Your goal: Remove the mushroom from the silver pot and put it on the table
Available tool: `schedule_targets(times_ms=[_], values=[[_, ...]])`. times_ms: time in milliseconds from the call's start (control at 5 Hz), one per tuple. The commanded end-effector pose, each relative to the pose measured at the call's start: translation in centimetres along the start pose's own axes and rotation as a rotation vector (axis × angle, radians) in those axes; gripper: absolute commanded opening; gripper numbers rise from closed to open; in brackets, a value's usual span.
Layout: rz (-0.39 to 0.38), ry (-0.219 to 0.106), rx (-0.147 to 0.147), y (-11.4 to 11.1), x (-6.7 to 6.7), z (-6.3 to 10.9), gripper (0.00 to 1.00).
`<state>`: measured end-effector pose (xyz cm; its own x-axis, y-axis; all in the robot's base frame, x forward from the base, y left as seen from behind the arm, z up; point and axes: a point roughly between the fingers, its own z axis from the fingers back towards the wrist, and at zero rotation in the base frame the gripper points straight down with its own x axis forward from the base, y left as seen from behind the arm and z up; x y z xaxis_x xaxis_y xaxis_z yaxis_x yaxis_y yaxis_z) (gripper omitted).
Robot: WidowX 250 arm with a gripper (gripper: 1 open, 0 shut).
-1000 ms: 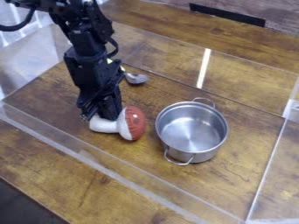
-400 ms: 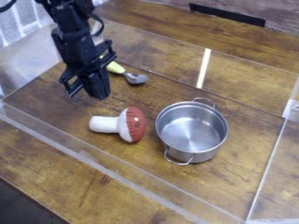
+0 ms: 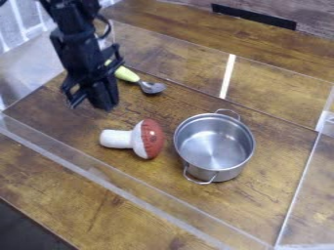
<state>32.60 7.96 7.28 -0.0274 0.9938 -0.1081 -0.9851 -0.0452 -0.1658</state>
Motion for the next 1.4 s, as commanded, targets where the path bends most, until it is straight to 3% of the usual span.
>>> schedule_targets(times_ms=[0, 200, 400, 600, 1000, 1200], values=[[0.048, -0.033, -0.072, -1.8, 1.7, 3.1, 0.00], [0.042, -0.037, -0.077, -1.2, 3.1, 2.7, 0.00], [0.029, -0.039, -0.072, -0.5, 3.5, 2.2, 1.00], [0.098, -0.053, -0.075, -1.7, 2.9, 1.9, 0.00], [0.205, -0.068, -0.076, -2.6, 2.6, -0.1, 0.00], [0.209, -0.060, -0.065, -3.6, 2.8, -0.2, 0.00]])
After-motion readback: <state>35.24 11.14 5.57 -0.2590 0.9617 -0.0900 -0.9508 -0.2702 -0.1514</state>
